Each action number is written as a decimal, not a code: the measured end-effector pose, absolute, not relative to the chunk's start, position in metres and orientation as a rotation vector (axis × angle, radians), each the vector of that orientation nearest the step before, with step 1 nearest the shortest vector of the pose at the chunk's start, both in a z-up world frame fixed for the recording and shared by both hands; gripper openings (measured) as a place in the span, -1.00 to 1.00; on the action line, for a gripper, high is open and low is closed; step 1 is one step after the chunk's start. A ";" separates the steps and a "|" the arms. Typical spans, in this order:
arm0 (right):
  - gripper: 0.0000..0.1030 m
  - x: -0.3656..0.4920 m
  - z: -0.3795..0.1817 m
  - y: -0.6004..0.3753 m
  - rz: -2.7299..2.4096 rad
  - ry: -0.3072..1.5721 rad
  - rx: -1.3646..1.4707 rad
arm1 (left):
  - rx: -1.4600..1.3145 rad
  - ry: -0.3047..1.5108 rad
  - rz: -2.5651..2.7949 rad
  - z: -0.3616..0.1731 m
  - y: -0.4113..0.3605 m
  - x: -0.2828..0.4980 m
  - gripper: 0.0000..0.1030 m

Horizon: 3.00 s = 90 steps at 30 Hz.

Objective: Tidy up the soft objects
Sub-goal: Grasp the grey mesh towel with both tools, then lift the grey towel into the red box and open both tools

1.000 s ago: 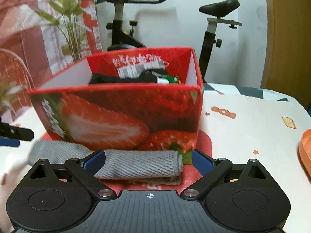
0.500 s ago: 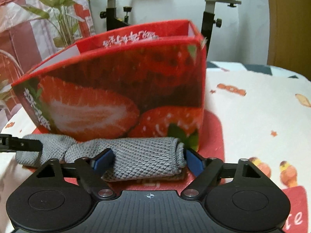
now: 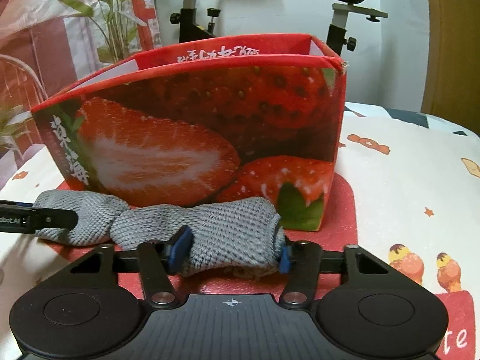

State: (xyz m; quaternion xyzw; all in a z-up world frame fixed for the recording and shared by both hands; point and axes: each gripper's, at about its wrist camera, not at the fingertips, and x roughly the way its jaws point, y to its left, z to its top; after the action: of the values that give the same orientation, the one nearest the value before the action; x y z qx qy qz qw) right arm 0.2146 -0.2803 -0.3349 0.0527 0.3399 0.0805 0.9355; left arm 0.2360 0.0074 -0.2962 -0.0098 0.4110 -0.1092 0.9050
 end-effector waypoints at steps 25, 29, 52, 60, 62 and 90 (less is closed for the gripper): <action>-0.49 0.170 -0.283 -0.271 0.221 0.607 0.113 | -0.107 0.778 -0.325 -0.263 0.017 0.199 -0.67; -0.49 0.163 -0.259 -0.271 0.236 0.538 0.101 | -0.100 0.715 -0.334 -0.244 0.021 0.194 -0.68; -0.57 0.298 -0.194 -0.276 0.234 0.699 0.003 | 0.085 0.740 -0.534 -0.173 -0.049 0.306 -0.69; -0.57 0.337 -0.233 -0.277 0.223 0.884 0.052 | 0.095 0.902 -0.556 -0.209 -0.054 0.344 -0.69; -0.57 0.345 -0.238 -0.277 0.233 0.910 0.062 | 0.096 0.932 -0.557 -0.217 -0.057 0.350 -0.69; -0.10 0.341 -0.190 -0.313 0.221 0.788 0.070 | 0.184 0.779 -0.572 -0.184 -0.049 0.347 0.44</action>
State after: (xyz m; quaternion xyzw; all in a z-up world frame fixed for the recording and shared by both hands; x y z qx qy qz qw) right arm 0.3407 -0.3130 -0.1899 0.0339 0.3830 0.1073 0.9168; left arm 0.3466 -0.0492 -0.1841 0.0884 0.3742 -0.2744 0.8814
